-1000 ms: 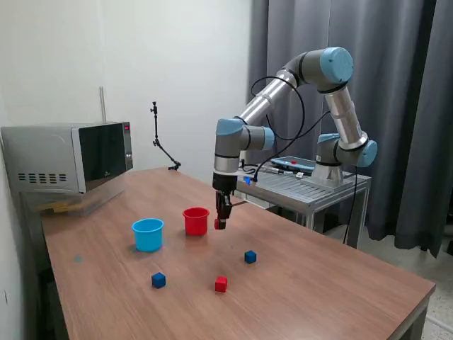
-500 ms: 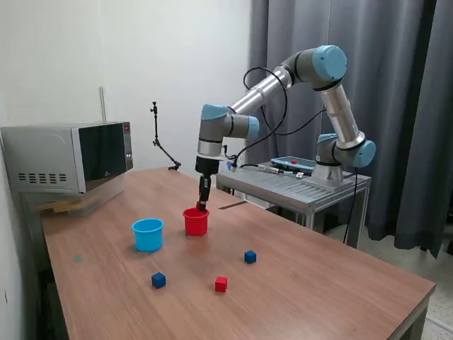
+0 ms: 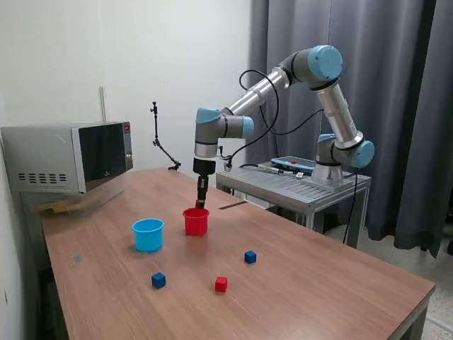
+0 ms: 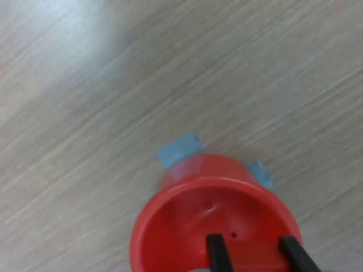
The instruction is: Place red objects in the red bin, and blue objects in the blue bin.
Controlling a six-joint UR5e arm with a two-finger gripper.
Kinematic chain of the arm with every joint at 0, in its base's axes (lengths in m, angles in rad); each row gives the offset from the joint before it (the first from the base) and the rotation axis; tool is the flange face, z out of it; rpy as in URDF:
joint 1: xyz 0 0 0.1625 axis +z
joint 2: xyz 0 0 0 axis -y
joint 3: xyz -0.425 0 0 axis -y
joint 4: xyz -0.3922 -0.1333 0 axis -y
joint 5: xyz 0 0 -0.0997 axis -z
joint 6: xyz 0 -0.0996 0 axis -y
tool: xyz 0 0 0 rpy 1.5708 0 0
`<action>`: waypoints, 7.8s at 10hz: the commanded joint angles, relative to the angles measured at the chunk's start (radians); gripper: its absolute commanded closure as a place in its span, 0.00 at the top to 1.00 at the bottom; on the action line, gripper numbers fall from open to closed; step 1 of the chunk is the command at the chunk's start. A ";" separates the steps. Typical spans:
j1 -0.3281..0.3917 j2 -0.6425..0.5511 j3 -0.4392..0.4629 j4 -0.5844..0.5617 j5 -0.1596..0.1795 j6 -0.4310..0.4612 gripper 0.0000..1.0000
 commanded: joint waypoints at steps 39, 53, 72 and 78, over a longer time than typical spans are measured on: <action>0.479 0.294 -0.484 0.174 0.008 0.569 1.00; 0.409 0.421 -0.570 0.162 0.007 0.497 1.00; 0.379 0.441 -0.589 0.142 0.004 0.497 1.00; 0.379 0.449 -0.592 0.142 0.005 0.497 1.00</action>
